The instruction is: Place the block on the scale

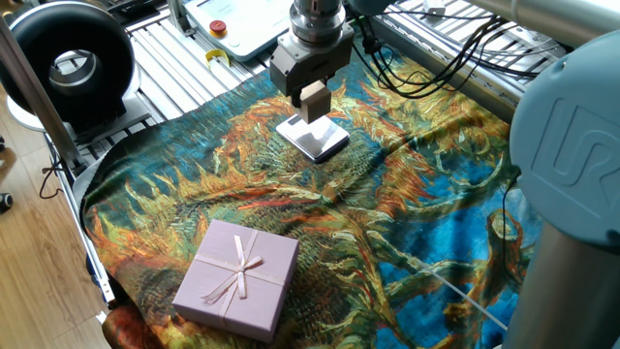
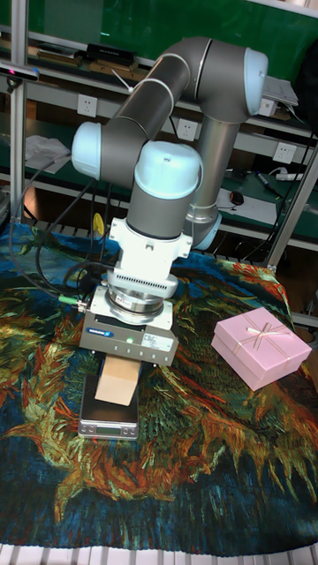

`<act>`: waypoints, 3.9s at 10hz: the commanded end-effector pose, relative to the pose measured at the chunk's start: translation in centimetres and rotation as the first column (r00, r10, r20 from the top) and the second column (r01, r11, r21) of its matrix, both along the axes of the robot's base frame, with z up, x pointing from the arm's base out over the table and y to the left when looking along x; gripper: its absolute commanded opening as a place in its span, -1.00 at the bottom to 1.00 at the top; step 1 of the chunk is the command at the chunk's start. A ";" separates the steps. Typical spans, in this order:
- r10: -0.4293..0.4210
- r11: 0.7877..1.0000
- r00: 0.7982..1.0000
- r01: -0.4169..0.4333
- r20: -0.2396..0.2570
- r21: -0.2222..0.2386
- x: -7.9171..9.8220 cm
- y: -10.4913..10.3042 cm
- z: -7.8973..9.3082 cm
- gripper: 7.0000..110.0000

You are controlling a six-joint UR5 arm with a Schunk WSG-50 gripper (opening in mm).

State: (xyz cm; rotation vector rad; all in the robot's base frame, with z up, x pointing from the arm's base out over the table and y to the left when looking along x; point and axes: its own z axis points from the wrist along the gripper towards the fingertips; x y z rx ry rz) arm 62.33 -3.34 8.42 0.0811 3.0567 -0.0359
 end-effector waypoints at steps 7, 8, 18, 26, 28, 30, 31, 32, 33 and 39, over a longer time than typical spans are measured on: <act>0.028 1.000 0.999 -0.028 0.014 0.003 0.2 -0.2 -1.8 -1.00; 0.028 1.000 0.999 -0.028 0.016 0.002 0.3 -0.2 -1.9 -1.00; 0.030 1.000 0.999 -0.031 0.036 0.003 0.7 -0.1 -3.5 -1.00; 0.006 0.999 0.999 -0.008 0.048 0.053 0.8 0.9 -3.6 -1.00; -0.002 0.998 0.999 0.000 0.046 0.059 0.6 0.9 -3.6 -1.00; 0.003 0.999 0.999 -0.005 0.046 0.054 0.6 0.6 -3.6 -1.00; 0.004 0.999 0.999 -0.007 0.046 0.054 0.6 0.5 -3.7 -1.00; 0.007 0.998 0.999 -0.010 0.046 0.056 0.4 0.3 -3.7 -1.00; 0.008 0.998 0.999 -0.011 0.046 0.065 0.4 0.2 -3.7 -1.00; 0.001 0.996 0.999 -0.005 0.042 0.086 0.1 0.4 -3.8 -1.00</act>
